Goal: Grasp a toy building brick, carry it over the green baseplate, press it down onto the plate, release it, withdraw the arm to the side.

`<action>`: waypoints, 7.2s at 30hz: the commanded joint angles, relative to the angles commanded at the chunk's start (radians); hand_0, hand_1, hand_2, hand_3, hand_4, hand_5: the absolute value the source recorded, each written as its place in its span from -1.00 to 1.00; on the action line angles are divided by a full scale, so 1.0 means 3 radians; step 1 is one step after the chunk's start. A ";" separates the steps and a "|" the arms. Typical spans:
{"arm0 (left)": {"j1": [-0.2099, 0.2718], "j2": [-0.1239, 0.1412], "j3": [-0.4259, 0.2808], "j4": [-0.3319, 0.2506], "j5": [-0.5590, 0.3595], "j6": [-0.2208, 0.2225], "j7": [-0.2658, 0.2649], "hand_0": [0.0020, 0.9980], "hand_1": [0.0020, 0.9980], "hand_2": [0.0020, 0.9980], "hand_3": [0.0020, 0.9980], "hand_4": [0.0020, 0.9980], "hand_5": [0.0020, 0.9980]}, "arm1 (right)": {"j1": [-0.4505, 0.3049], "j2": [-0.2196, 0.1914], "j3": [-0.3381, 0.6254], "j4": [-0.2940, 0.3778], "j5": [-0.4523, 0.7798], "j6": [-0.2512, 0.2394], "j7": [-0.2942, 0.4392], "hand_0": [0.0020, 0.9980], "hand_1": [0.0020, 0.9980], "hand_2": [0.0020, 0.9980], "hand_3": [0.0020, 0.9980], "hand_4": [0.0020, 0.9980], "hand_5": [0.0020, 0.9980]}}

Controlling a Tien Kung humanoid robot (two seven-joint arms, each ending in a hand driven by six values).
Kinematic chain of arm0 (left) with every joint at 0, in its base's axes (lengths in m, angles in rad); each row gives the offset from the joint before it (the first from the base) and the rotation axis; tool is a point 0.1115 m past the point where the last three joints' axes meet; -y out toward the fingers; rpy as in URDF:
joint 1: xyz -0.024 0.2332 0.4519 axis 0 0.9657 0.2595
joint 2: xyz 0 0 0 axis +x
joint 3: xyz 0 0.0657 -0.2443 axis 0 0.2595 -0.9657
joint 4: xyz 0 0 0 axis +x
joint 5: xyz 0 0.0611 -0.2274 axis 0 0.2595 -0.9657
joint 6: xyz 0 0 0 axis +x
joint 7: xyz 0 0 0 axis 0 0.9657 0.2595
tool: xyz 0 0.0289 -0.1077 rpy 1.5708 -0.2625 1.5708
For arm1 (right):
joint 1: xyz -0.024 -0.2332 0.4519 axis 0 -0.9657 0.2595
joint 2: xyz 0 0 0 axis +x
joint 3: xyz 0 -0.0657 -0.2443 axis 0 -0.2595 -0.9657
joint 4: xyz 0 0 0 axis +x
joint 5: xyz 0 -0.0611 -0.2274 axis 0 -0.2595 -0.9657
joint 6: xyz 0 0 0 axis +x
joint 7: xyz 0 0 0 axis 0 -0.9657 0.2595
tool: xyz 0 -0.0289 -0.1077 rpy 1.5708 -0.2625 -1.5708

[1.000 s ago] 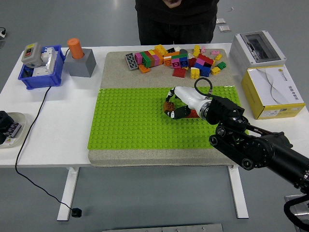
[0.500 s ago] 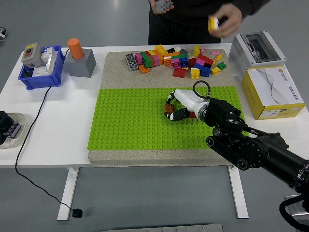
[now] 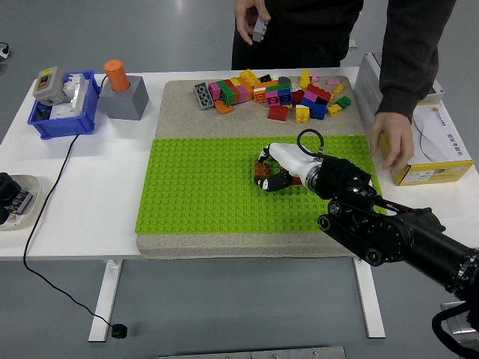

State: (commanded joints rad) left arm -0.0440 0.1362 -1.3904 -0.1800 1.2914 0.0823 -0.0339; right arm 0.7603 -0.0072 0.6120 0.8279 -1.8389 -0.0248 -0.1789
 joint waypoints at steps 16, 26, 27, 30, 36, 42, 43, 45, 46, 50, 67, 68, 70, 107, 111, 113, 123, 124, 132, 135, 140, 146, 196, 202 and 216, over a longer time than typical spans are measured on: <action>-0.0016 0.0007 0.0011 0.0000 0.0006 -0.0001 -0.0011 0.31 0.23 0.19 0.28 0.33 -0.63 | 0.0015 0.0001 0.0003 0.0000 -0.0003 -0.0006 -0.0006 0.56 0.53 0.58 0.29 0.37 -0.48; -0.0012 0.0005 0.0005 0.0000 0.0021 -0.0007 -0.0009 0.31 0.23 0.19 0.28 0.33 -0.64 | 0.0017 0.0001 -0.0025 0.0006 -0.0002 -0.0011 -0.0005 0.58 0.54 0.61 0.34 0.40 -0.50; -0.0012 0.0005 0.0004 0.0000 0.0023 -0.0007 -0.0008 0.31 0.23 0.19 0.28 0.33 -0.64 | 0.0017 0.0001 -0.0027 0.0006 0.0000 -0.0012 -0.0004 0.58 0.54 0.61 0.34 0.40 -0.50; -0.0010 0.0005 0.0002 0.0000 0.0027 -0.0009 -0.0008 0.31 0.23 0.19 0.27 0.33 -0.64 | 0.0018 0.0002 -0.0031 0.0008 0.0001 -0.0016 -0.0001 0.58 0.55 0.63 0.40 0.41 -0.52; -0.0011 0.0005 -0.0002 0.0000 0.0036 -0.0010 -0.0009 0.31 0.23 0.19 0.27 0.33 -0.65 | 0.0020 0.0001 -0.0033 0.0014 -0.0002 -0.0018 0.0004 0.59 0.56 0.65 0.50 0.45 -0.53; -0.0014 0.0006 -0.0005 0.0000 0.0042 -0.0011 -0.0011 0.31 0.23 0.18 0.26 0.33 -0.65 | 0.0025 0.0000 -0.0027 0.0018 -0.0005 -0.0017 0.0007 0.60 0.56 0.64 0.53 0.51 -0.53; -0.0014 0.0005 -0.0004 0.0000 0.0042 -0.0012 -0.0012 0.31 0.23 0.18 0.26 0.33 -0.65 | 0.0025 0.0000 -0.0026 0.0018 -0.0004 -0.0017 0.0008 0.60 0.56 0.64 0.53 0.51 -0.53; -0.0015 0.0004 -0.0004 0.0000 0.0042 -0.0012 -0.0013 0.31 0.23 0.18 0.26 0.33 -0.65 | 0.0026 -0.0003 -0.0025 0.0024 -0.0002 -0.0015 0.0009 0.60 0.56 0.64 0.53 0.51 -0.53; -0.0016 0.0003 -0.0005 0.0000 0.0043 -0.0012 -0.0014 0.31 0.23 0.18 0.26 0.33 -0.65 | 0.0026 -0.0006 -0.0024 0.0034 0.0000 -0.0014 0.0010 0.60 0.56 0.64 0.53 0.51 -0.53; -0.0016 -0.0002 -0.0014 0.0000 0.0051 -0.0013 -0.0014 0.32 0.23 0.19 0.26 0.32 -0.66 | 0.0025 -0.0034 0.0006 0.0133 0.0009 0.0000 0.0020 0.60 0.57 0.64 0.54 0.59 -0.50; -0.0002 -0.0026 -0.0057 0.0000 0.0059 -0.0013 -0.0026 0.31 0.23 0.18 0.24 0.30 -0.68 | -0.0159 -0.0499 0.0023 0.0953 -0.0674 -0.0243 -0.0063 0.62 0.58 0.66 0.15 0.85 0.12; -0.0003 -0.0027 -0.0057 0.0000 0.0059 -0.0013 -0.0027 0.31 0.23 0.18 0.24 0.30 -0.68 | -0.0162 -0.0498 0.0006 0.0955 -0.0670 -0.0246 -0.0060 0.62 0.58 0.66 0.15 0.85 0.12; -0.0003 -0.0026 -0.0058 0.0000 0.0061 -0.0013 -0.0028 0.31 0.23 0.18 0.24 0.30 -0.68 | -0.0162 -0.0491 -0.0024 0.0951 -0.0659 -0.0251 -0.0055 0.62 0.58 0.66 0.15 0.85 0.12; -0.0008 -0.0029 -0.0011 0.0000 0.0026 -0.0012 -0.0022 0.31 0.22 0.18 0.23 0.29 -0.67 | -0.0165 -0.0340 -0.0267 0.0526 -0.0473 -0.0260 0.0032 0.63 0.58 0.65 0.17 0.58 0.14; -0.0006 -0.0030 -0.0009 0.0000 0.0018 -0.0011 -0.0021 0.31 0.22 0.18 0.23 0.29 -0.67 | -0.0170 -0.0324 -0.0285 0.0469 -0.0470 -0.0259 0.0036 0.63 0.58 0.65 0.17 0.58 0.14; -0.0006 -0.0029 -0.0009 0.0000 0.0016 -0.0011 -0.0021 0.31 0.22 0.18 0.23 0.29 -0.66 | -0.0172 -0.0320 -0.0296 0.0450 -0.0469 -0.0256 0.0036 0.63 0.58 0.65 0.19 0.52 0.13; 0.0004 -0.0030 -0.0020 0.0000 0.0011 -0.0009 -0.0015 0.31 0.22 0.18 0.23 0.29 -0.66 | -0.0176 -0.0338 -0.0244 0.0497 -0.0466 -0.0253 0.0062 0.63 0.58 0.64 0.20 0.47 0.11; 0.0008 -0.0030 -0.0025 0.0000 0.0013 -0.0009 -0.0013 0.31 0.22 0.18 0.23 0.29 -0.66 | -0.0179 -0.0358 -0.0198 0.0537 -0.0446 -0.0254 0.0076 0.63 0.58 0.64 0.20 0.47 0.11; 0.0052 -0.0022 -0.0069 0.0000 0.0040 -0.0008 0.0006 0.31 0.23 0.18 0.23 0.29 -0.66 | -0.0207 -0.0589 0.0186 0.0985 -0.0146 -0.0275 0.0166 0.60 0.55 0.62 0.22 0.52 0.04; 0.0074 -0.0010 -0.0090 0.0000 0.0061 -0.0007 0.0019 0.31 0.23 0.18 0.23 0.29 -0.66 | -0.0255 -0.0697 0.0380 0.1187 -0.0094 -0.0307 0.0196 0.60 0.55 0.62 0.22 0.52 0.04; 0.0105 0.0018 -0.0096 0.0000 0.0073 -0.0006 0.0022 0.31 0.23 0.18 0.23 0.29 -0.65 | -0.0496 -0.0918 0.0749 0.1421 -0.0165 -0.0452 0.0238 0.57 0.53 0.59 0.24 0.47 -0.11; 0.0158 0.0035 -0.0137 0.0000 0.0087 -0.0008 0.0021 0.31 0.23 0.18 0.23 0.29 -0.65 | -0.0897 -0.1285 0.1184 0.1385 -0.0446 -0.0587 0.0157 0.54 0.52 0.58 0.28 0.43 -0.37; 0.0367 0.0147 -0.0411 0.0000 0.0202 0.0005 0.0114 0.31 0.22 0.18 0.24 0.29 -0.64 | -0.1359 -0.1617 0.1201 0.1699 -0.0936 -0.0002 -0.0320 0.52 0.50 0.57 0.33 0.39 -0.80; 0.0400 0.0108 -0.0439 0.0000 0.0179 0.0012 0.0115 0.31 0.22 0.18 0.24 0.29 -0.64 | -0.1349 -0.1635 0.1190 0.1712 -0.0938 0.0038 -0.0341 0.51 0.50 0.57 0.33 0.39 -0.80; 0.0393 0.0086 -0.0491 0.0000 0.0188 0.0022 0.0138 0.31 0.22 0.18 0.26 0.29 -0.64 | -0.1303 -0.1624 0.1200 0.1727 -0.0856 0.0154 -0.0396 0.51 0.49 0.56 0.33 0.40 -0.81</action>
State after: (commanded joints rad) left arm 0.0738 0.1619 -1.5377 -0.1800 1.3478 0.0889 0.0073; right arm 0.3695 -0.4943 0.9720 1.3461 -2.0958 0.0214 -0.2978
